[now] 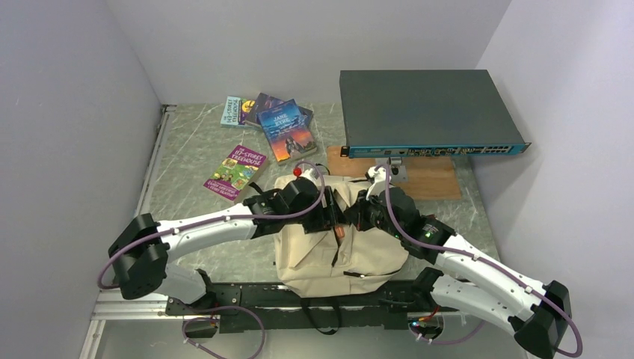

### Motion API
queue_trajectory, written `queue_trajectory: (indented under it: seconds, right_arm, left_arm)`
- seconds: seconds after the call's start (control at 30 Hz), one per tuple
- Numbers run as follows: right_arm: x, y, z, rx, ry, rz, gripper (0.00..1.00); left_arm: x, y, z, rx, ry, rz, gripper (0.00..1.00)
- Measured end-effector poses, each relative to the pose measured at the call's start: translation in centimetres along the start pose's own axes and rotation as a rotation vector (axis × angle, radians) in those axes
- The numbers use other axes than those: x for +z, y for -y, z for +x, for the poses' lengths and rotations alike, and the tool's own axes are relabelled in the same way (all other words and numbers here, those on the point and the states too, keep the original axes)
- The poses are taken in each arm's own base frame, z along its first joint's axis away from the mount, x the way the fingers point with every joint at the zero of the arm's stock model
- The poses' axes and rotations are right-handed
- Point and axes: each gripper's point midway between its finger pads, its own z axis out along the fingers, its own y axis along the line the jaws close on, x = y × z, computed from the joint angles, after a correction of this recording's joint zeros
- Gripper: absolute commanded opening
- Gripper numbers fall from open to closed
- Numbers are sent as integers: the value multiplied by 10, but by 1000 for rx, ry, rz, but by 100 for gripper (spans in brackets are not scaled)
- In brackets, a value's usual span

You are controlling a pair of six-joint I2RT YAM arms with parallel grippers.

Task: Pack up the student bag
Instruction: Place the stationery in the student bag, then zip the student bag at the center of the board.

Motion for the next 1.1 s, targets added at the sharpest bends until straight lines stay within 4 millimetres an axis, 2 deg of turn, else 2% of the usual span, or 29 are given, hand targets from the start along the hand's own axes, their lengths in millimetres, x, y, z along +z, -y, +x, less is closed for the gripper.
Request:
queue_trajectory:
  seconds: [0.13, 0.27, 0.37, 0.47, 0.67, 0.73, 0.87, 1.1]
  right_arm:
    - [1, -1, 2, 0, -9, -4, 0]
    - [1, -1, 3, 0, -13, -6, 0]
    - [1, -1, 3, 0, -13, -6, 0]
    - [1, -1, 3, 1, -13, -7, 0]
    - [1, -2, 3, 8, -15, -9, 0]
    - [1, -2, 3, 8, -15, -10, 0]
    - [1, -2, 2, 13, -12, -10, 0]
    - [0, -3, 2, 23, -10, -11, 0]
  left_arm:
    - [-7, -3, 6, 36, -2, 55, 72]
    - [-26, -4, 14, 100, 15, 117, 68]
    - [-40, -5, 23, 158, 30, 179, 59]
    - [-45, -5, 38, 246, 17, 218, 47]
    - [-32, -5, 83, 410, -70, 201, 30]
    - [-23, -8, 94, 447, -87, 169, 28]
    - [-11, -16, 97, 481, -78, 102, 28]
    - [-2, -32, 91, 541, -36, 18, 43]
